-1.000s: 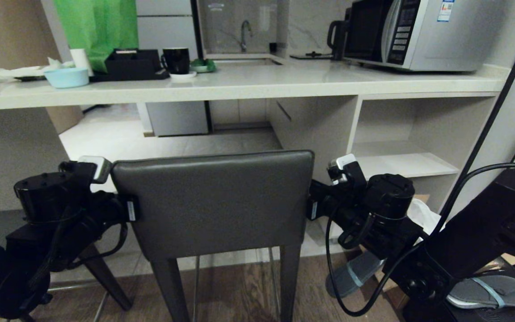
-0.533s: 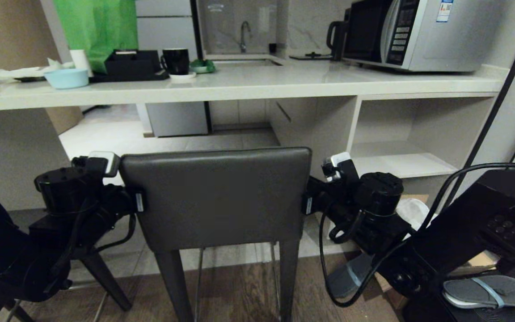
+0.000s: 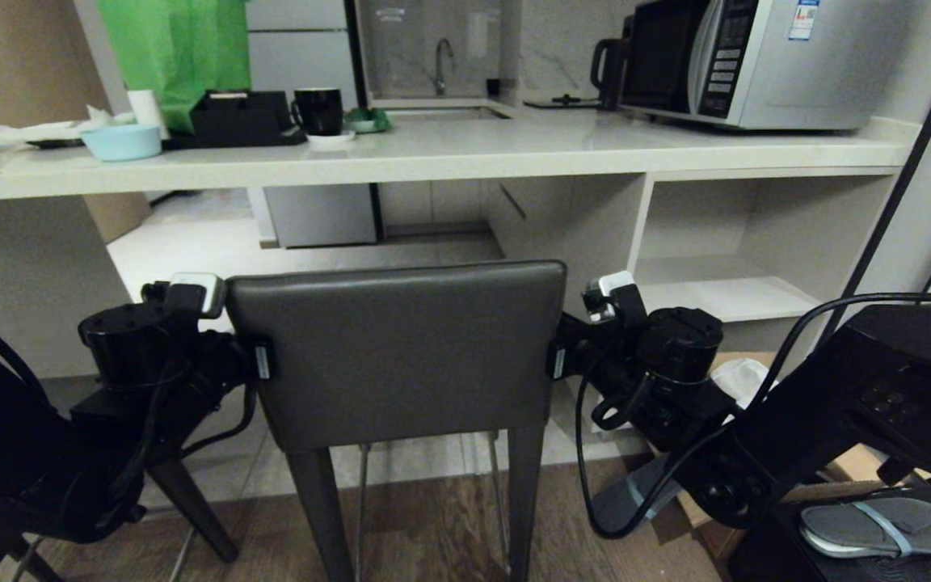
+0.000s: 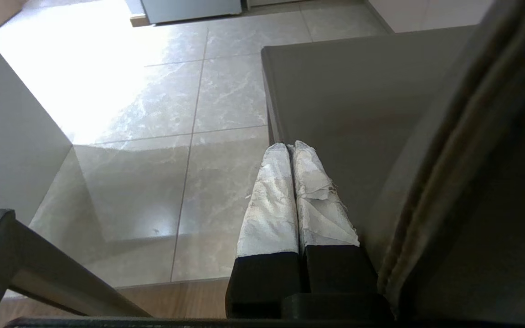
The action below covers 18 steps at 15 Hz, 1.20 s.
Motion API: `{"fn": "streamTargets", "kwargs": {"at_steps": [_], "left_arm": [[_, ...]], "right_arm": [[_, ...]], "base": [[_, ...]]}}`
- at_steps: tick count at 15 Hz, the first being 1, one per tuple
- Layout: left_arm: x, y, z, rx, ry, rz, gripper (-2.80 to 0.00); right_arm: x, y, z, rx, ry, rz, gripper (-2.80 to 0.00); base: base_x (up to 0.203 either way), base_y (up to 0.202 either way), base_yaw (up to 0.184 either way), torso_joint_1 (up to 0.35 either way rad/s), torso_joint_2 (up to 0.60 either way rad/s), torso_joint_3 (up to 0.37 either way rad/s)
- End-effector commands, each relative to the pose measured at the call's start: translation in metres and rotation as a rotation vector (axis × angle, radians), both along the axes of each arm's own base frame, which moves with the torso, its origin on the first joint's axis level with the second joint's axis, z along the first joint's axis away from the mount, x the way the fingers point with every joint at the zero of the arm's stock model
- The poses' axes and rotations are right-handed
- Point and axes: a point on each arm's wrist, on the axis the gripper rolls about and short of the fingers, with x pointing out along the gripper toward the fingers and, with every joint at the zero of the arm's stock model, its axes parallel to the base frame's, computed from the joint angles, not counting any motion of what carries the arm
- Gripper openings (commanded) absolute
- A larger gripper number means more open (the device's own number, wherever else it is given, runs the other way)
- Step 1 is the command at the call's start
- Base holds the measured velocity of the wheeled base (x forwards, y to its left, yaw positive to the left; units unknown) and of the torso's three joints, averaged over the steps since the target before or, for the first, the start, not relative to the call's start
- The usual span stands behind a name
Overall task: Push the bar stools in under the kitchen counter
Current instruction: Push the gray chair back under the dining table
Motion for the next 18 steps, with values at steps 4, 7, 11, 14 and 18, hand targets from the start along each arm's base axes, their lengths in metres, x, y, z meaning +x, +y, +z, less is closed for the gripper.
{"fn": "streamTargets", "kwargs": {"at_steps": [4, 7, 11, 14, 18], "left_arm": [[0.0006, 0.0011, -0.0053, 0.009, 0.016, 0.019, -2.80], [0.0002, 0.0012, -0.0052, 0.009, 0.017, 0.019, -2.80], [0.0004, 0.0011, -0.0049, 0.010, 0.015, 0.019, -2.80], [0.0003, 0.0017, -0.0052, 0.010, 0.017, 0.020, -2.80], [0.0015, -0.0001, -0.0040, 0.007, 0.008, 0.015, -2.80]], "right_arm": [[-0.0007, -0.0005, -0.0013, -0.002, -0.001, -0.004, -2.80], [-0.0020, -0.0015, -0.0028, -0.006, 0.005, -0.004, -2.80], [-0.0026, -0.0012, -0.0031, -0.006, 0.006, -0.003, -2.80], [-0.0056, -0.0034, -0.0071, -0.015, 0.021, -0.003, -2.80], [-0.0073, -0.0049, -0.0081, -0.012, 0.015, -0.004, -2.80]], "base": [[0.031, 0.000, 0.001, -0.001, 0.00, 0.001], [0.186, 0.000, 0.003, 0.002, 0.00, 0.002], [0.187, 0.000, 0.003, 0.002, 0.00, 0.003], [0.190, 0.000, 0.002, 0.004, 0.00, 0.001], [0.189, 0.000, 0.002, 0.004, 0.00, 0.001]]}}
